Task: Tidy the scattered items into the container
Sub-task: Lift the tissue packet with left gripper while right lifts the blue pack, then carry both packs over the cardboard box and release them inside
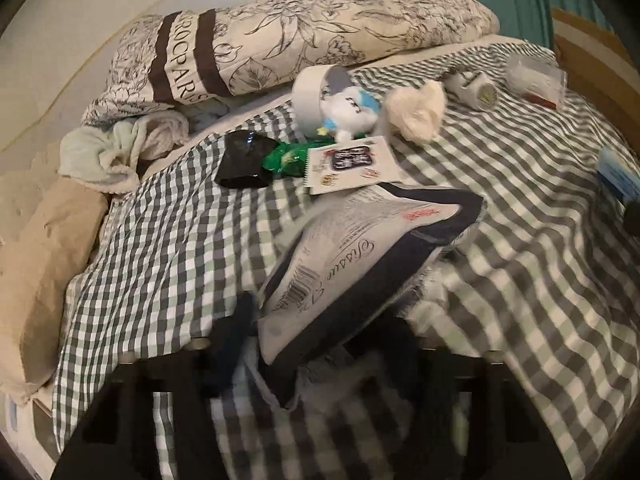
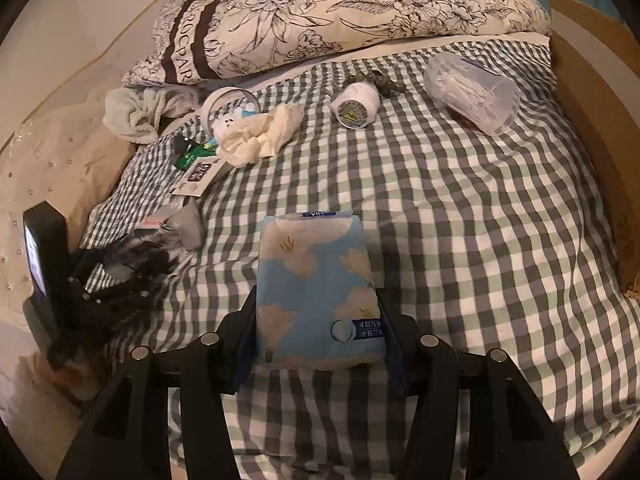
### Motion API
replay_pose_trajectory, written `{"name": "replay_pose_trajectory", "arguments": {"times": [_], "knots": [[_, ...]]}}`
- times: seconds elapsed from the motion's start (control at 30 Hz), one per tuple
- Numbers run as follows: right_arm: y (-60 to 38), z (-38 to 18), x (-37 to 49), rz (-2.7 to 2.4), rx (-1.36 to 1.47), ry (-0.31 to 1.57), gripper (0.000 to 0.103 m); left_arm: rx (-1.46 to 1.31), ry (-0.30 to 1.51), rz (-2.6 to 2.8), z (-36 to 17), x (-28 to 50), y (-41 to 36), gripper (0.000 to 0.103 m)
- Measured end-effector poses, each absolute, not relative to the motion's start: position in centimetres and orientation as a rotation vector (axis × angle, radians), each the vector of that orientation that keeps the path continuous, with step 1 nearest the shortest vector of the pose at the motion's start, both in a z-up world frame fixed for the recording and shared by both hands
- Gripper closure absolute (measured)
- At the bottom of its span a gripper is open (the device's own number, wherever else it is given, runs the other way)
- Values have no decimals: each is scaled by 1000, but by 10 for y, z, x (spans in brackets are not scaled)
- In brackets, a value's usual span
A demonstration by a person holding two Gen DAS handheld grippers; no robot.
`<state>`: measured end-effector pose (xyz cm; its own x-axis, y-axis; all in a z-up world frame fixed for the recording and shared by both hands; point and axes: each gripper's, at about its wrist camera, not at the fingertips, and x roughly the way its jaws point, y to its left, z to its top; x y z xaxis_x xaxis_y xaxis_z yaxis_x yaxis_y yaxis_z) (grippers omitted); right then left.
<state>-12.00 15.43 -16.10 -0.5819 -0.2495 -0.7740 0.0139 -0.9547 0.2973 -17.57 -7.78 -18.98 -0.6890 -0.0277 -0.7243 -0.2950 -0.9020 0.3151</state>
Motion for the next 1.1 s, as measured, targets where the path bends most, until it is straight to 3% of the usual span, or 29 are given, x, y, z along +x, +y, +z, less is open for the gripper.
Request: {"name": "replay_pose_trajectory", "arguments": {"times": [0.07, 0.17, 0.43, 0.73, 0.9, 1.1], "knots": [[151, -159, -119, -2634, 1347, -393, 50, -1181, 620, 2701, -188, -169, -77, 67], [147, -152, -114, -2630, 1334, -391, 50, -1236, 519, 2736, -179, -161, -78, 72], [160, -109, -89, -2709, 1254, -337, 50, -1291, 178, 2784, -134, -112, -47, 72], [230, -42, -48, -2840, 1179, -321, 50, -1197, 193, 2672, -65, -91, 52, 72], [303, 15, -35, -3017, 1093, -154, 49, -1015, 205, 2562, -6, -95, 140, 72], [392, 12, -53, -3103, 1313, -129, 50, -974, 228, 2414, 15, -114, 254, 72]]}}
